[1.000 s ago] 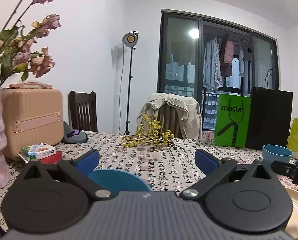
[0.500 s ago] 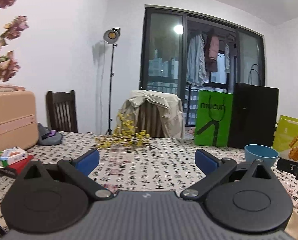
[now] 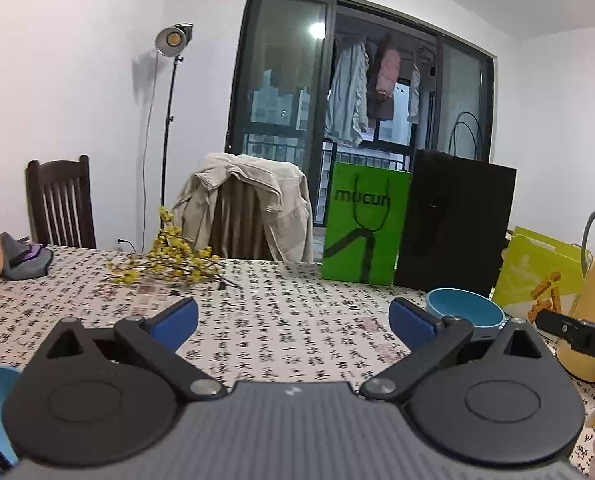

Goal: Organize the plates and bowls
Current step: 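Pull both open tools back toward the last blue bowl by the thermos, then move both open tools down onto the rim of the last blue bowl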

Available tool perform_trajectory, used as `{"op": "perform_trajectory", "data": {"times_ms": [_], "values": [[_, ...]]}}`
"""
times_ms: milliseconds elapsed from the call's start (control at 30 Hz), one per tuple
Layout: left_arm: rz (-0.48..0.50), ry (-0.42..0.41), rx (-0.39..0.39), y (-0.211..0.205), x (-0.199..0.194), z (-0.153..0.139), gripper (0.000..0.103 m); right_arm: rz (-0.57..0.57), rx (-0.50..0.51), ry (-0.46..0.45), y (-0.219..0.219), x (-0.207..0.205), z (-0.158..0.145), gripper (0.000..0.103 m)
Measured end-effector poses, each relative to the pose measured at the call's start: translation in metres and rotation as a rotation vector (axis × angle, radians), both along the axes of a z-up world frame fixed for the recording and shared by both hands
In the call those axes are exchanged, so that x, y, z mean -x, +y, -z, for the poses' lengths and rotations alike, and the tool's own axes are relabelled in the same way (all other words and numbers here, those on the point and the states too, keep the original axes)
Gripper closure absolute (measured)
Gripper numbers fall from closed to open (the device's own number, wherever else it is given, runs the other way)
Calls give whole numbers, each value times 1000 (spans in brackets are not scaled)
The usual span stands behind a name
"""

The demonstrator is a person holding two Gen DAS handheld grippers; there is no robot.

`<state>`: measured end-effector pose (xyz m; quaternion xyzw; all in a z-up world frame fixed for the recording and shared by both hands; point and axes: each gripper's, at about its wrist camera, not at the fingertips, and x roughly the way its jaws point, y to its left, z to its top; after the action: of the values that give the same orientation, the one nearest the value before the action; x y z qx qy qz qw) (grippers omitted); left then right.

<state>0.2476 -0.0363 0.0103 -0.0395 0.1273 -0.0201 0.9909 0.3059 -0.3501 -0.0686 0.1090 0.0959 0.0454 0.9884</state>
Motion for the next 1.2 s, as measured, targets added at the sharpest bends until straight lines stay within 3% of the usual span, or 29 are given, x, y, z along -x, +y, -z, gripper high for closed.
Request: {"op": "perform_trajectory", "data": {"times_ms": [533,767,1200], "values": [[44,28,-15,-70,-48,-11,0,30,-34,52,-52,-45,-6,0],[68,49,4,-90,-72,-17,0,68,-11,40,-64,-60,-24,0],[84,111,34,-116,-122,-33,0,94,-14,100,-78,-114,-49,0]]}}
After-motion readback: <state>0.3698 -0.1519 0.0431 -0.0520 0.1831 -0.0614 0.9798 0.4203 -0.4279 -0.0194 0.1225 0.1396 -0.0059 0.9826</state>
